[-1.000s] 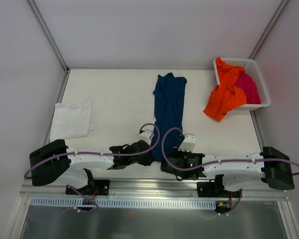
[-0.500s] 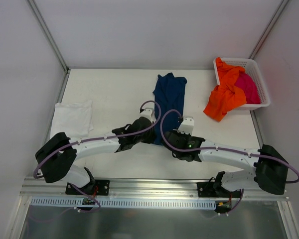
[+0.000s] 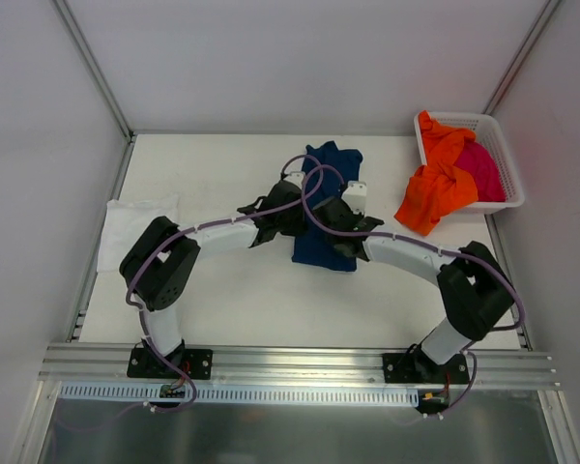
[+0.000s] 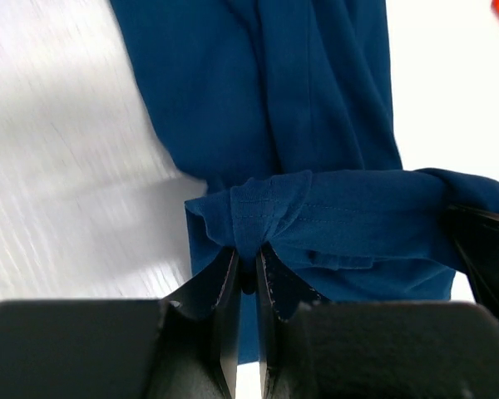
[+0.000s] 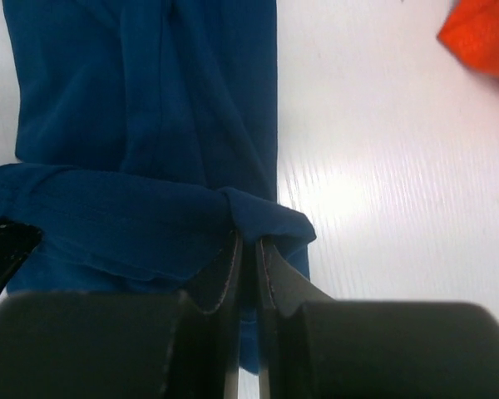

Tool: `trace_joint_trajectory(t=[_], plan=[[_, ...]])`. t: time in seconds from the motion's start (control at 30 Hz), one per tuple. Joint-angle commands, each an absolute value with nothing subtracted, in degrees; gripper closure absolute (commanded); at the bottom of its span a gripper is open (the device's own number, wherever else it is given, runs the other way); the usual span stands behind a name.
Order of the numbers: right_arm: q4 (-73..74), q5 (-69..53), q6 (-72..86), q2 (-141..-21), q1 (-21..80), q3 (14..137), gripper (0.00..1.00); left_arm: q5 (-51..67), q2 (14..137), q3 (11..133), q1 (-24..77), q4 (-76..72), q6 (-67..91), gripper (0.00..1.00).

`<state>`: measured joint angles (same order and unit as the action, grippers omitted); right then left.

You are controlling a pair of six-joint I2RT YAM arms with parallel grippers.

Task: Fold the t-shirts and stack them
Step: Fold the folded rectangular tshirt in 1/3 of the way

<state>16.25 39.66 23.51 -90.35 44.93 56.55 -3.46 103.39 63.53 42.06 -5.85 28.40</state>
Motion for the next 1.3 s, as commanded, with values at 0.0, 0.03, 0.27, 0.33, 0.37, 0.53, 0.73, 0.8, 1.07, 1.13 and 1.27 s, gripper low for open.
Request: trace_joint_trajectory(t=[0.0, 0.03, 0.27, 0.33, 0.37, 0.53, 0.73, 0.8, 1.07, 1.13, 1.27], plan=[[14.42, 37.88, 16.79, -94.56, 41.84, 62.30, 0.99, -1.76, 105.02, 69.42, 39.21, -3.96, 25.14, 0.92], [14.41, 37.45, 16.27, -95.70, 41.14, 63.27, 0.99, -1.41, 105.55, 70.22, 38.76, -3.69, 24.61, 0.93], [12.66, 33.23, 12.75, -102.91, 35.42, 69.69, 1.00, 2.02, 111.88, 79.43, 35.60, -1.32, 22.59, 0.92], [12.66, 33.13, 11.95, -104.76, 34.46, 71.45, 1.00, 3.42, 114.07, 80.94, 35.07, -0.88, 22.24, 0.92], [12.57, 32.87, 11.69, -105.29, 34.11, 71.98, 1.00, 3.86, 114.69, 81.47, 34.89, -0.88, 22.15, 0.92], [12.66, 31.29, 10.81, -108.54, 32.26, 75.40, 1.00, 4.04, 117.94, 84.63, 34.63, -0.35, 21.53, 0.92], [12.13, 31.99, 10.20, -111.35, 31.55, 77.52, 0.95, 4.05, 119.62, 86.22, 34.19, -0.35, 21.18, 0.58], [12.04, 32.08, 9.76, -112.14, 31.29, 79.62, 0.82, 2.55, 119.62, 87.10, 34.19, -0.26, 21.09, 0.34], [12.30, 36.91, 7.03, -114.43, 30.15, 88.59, 0.22, 1.58, 120.58, 96.57, 33.23, 4.30, 20.57, 0.20], [12.22, 38.84, 6.59, -114.43, 29.62, 90.61, 0.15, 1.84, 121.02, 97.99, 32.61, 4.57, 20.74, 0.20], [12.66, 41.04, 4.57, -114.61, 29.18, 93.25, 0.11, 2.02, 121.64, 101.68, 31.73, 5.79, 20.65, 0.20]])
